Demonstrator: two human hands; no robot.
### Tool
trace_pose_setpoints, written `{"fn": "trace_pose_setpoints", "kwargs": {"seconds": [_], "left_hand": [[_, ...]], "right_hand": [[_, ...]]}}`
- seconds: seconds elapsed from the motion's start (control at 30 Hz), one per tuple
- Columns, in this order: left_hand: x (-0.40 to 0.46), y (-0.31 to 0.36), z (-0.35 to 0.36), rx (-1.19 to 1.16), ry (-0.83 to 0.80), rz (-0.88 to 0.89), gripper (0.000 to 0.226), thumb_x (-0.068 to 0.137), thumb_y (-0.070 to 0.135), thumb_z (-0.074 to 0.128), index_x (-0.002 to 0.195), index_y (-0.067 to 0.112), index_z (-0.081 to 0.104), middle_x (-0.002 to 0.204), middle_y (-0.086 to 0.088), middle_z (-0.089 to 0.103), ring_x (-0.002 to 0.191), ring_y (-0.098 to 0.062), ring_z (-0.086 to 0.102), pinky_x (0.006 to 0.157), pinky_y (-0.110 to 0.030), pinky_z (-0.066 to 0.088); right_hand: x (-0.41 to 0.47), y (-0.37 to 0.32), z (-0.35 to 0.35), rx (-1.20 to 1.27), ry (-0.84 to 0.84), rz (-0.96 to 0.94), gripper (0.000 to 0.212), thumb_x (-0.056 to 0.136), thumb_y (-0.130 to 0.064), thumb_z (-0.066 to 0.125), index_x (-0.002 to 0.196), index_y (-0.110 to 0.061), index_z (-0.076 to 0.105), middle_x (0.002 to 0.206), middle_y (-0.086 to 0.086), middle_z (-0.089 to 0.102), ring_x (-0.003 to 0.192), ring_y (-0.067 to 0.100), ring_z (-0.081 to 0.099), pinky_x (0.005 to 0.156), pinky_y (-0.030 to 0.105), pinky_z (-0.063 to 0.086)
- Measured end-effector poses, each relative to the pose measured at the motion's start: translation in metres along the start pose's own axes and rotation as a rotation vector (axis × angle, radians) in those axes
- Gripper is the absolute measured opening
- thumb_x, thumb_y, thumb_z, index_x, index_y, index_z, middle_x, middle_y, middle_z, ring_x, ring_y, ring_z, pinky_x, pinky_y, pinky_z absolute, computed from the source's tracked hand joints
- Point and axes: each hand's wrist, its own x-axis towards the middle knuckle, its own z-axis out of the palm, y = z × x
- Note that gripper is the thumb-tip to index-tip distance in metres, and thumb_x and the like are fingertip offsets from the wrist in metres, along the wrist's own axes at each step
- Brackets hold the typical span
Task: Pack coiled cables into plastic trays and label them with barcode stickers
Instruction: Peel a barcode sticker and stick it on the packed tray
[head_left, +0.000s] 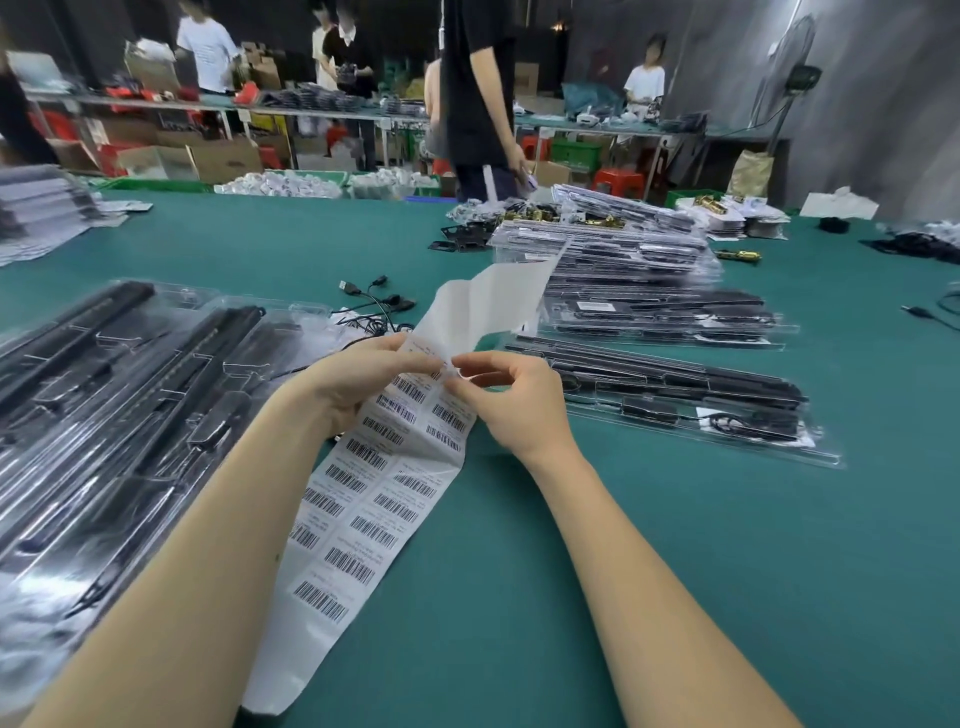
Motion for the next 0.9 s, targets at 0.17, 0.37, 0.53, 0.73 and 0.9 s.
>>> {"fn": "trace_pose_setpoints", "kwargs": {"seconds": [0.17, 0.37, 0.53, 0.73, 0.9], "left_hand": [[0.005, -0.002, 0.004, 0.039, 0.111, 0.027, 0.015, 0.092, 0.037, 0.068, 0.092, 0.022, 0.071, 0.090, -0.006, 0.078, 0.073, -0.022, 0.074, 0.066, -0.032, 0.059], [0.005, -0.004, 0.005, 0.037, 0.125, 0.054, 0.014, 0.090, 0.036, 0.070, 0.093, 0.023, 0.074, 0.092, -0.006, 0.078, 0.077, -0.023, 0.075, 0.072, -0.034, 0.058], [0.004, -0.003, 0.006, -0.030, 0.191, 0.084, 0.011, 0.089, 0.030, 0.073, 0.080, 0.024, 0.076, 0.086, -0.005, 0.078, 0.068, -0.019, 0.074, 0.056, -0.027, 0.055], [0.005, -0.002, 0.010, -0.035, 0.233, 0.083, 0.008, 0.088, 0.025, 0.073, 0.092, 0.018, 0.076, 0.083, -0.006, 0.077, 0.068, -0.021, 0.073, 0.056, -0.028, 0.056], [0.007, -0.001, 0.015, -0.069, 0.280, 0.049, 0.017, 0.088, 0.029, 0.071, 0.092, 0.014, 0.077, 0.089, -0.012, 0.077, 0.073, -0.026, 0.072, 0.077, -0.042, 0.058]], "right_hand": [[0.000, 0.000, 0.001, -0.061, 0.045, -0.061, 0.010, 0.080, -0.023, 0.084, 0.088, -0.020, 0.079, 0.079, -0.011, 0.074, 0.069, -0.001, 0.063, 0.066, 0.009, 0.048], [0.000, -0.001, 0.002, -0.084, 0.082, -0.064, 0.010, 0.078, -0.020, 0.085, 0.084, -0.021, 0.076, 0.077, -0.012, 0.072, 0.070, -0.004, 0.062, 0.066, 0.006, 0.045], [-0.001, -0.003, 0.006, -0.036, 0.105, -0.041, 0.015, 0.079, -0.022, 0.084, 0.093, -0.024, 0.077, 0.082, -0.012, 0.074, 0.075, 0.003, 0.068, 0.070, 0.012, 0.053], [-0.007, -0.008, 0.016, -0.045, 0.227, -0.042, 0.017, 0.080, -0.031, 0.084, 0.094, -0.022, 0.082, 0.084, -0.011, 0.077, 0.074, 0.002, 0.070, 0.072, 0.025, 0.059], [-0.013, -0.013, 0.021, -0.223, 0.325, -0.108, 0.015, 0.082, -0.031, 0.081, 0.094, -0.022, 0.082, 0.092, -0.008, 0.078, 0.088, 0.008, 0.072, 0.081, 0.031, 0.057]]}}
